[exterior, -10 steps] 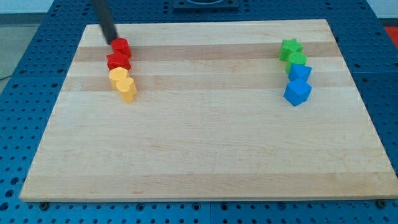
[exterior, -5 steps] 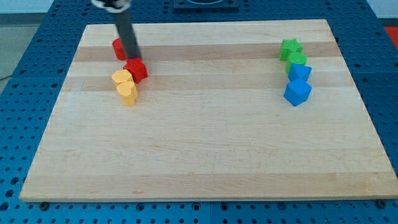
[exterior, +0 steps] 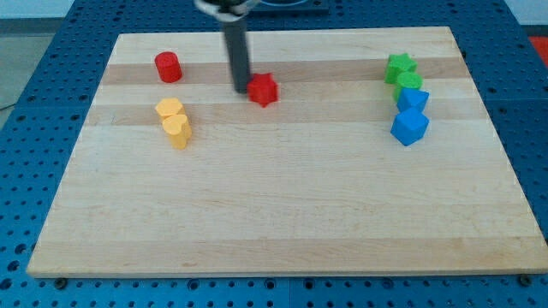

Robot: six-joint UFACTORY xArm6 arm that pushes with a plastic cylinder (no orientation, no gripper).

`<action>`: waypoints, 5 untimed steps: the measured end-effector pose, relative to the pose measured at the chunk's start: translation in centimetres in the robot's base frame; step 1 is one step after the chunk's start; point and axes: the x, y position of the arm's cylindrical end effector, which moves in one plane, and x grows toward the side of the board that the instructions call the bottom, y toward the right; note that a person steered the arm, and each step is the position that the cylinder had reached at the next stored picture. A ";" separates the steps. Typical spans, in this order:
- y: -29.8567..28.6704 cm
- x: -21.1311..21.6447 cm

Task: Push red star closer to green star

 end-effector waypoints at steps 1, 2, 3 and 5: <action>-1.2 1.9; -2.4 6.3; 2.0 5.9; 7.3 -2.1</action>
